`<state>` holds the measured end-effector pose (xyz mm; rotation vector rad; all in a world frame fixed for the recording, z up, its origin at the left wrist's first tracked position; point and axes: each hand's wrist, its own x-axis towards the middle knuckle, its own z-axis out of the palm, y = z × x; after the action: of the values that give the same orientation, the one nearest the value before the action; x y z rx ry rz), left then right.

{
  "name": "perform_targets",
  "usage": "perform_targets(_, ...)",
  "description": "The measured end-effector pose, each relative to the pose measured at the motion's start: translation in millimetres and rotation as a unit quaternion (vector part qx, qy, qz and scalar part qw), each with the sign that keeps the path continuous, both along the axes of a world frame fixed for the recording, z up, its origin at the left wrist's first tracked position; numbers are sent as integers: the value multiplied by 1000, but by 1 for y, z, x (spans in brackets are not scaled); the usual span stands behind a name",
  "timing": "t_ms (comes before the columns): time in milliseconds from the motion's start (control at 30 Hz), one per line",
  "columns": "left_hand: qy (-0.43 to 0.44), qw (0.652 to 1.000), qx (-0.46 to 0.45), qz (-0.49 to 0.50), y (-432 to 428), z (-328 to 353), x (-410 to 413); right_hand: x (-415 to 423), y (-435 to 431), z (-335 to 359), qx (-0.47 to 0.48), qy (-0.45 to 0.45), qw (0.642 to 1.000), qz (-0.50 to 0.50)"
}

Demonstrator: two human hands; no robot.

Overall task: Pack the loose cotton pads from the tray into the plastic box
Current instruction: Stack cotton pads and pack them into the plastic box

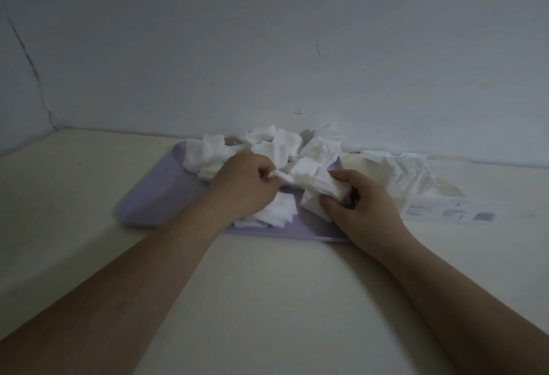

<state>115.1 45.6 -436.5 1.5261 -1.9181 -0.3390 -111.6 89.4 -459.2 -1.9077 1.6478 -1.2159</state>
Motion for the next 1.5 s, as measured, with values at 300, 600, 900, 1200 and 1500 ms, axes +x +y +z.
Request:
perform_targets(300, 364, 909, 148, -137, 12, 31, -2, -3, -2, 2, 6, -92, 996, -10)
perform_targets(600, 247, 927, 175, -219, 20, 11, -9, -5, -4, 1, 43, -197, 979, 30)
perform_targets(900, 183, 953, 121, -209, 19, 4, -14, -5, -2, 2, 56, -215, 973, 64)
perform_targets(1200, 219, 958, 84, -167, 20, -1, -20, -6, 3, 9, 99, -206, 966, 123)
perform_targets(1500, 129, 968, 107, -188, 18, 1, -20, 1, 10, 14, 6, -22, 997, 78)
